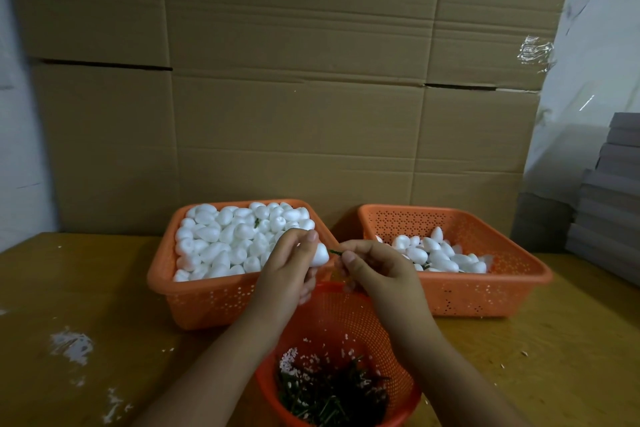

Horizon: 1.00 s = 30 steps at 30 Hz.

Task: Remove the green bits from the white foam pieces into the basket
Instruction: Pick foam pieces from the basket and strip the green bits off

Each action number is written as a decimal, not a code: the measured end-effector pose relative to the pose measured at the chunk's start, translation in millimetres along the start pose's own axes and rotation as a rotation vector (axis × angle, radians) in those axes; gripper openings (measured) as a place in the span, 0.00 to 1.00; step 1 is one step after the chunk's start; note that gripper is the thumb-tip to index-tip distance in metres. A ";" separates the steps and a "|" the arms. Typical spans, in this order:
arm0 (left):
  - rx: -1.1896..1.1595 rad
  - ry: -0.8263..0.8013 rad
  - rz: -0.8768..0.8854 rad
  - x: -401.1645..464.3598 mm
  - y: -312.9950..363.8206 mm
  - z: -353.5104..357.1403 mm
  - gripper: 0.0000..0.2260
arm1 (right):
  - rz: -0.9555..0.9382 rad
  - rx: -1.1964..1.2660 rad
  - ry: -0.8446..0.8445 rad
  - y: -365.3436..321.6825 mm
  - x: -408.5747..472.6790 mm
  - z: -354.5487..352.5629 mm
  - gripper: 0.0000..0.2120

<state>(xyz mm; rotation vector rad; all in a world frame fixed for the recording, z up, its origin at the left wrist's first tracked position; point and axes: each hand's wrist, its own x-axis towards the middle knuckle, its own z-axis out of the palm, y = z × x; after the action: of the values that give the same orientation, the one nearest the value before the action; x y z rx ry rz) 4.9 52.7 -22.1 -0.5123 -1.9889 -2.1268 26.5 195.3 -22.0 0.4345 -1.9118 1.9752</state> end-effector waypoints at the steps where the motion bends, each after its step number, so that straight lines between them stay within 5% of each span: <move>1: -0.008 0.007 -0.001 0.3 -0.3 -0.3 0.11 | -0.004 0.005 0.006 0.4 0.3 0.0 0.09; 16: 0.055 -0.042 0.044 -0.9 -1.3 1.2 0.15 | -0.113 -0.099 -0.038 2.3 -2.4 2.9 0.05; 30: 0.055 0.024 0.059 1.1 -2.6 2.0 0.22 | 0.007 -0.016 -0.034 4.5 0.8 3.3 0.04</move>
<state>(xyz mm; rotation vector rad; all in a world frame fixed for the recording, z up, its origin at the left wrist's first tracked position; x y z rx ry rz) 3.1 55.0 -24.1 -0.5272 -1.9886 -2.0278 23.7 192.0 -25.6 0.4605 -1.9509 1.9674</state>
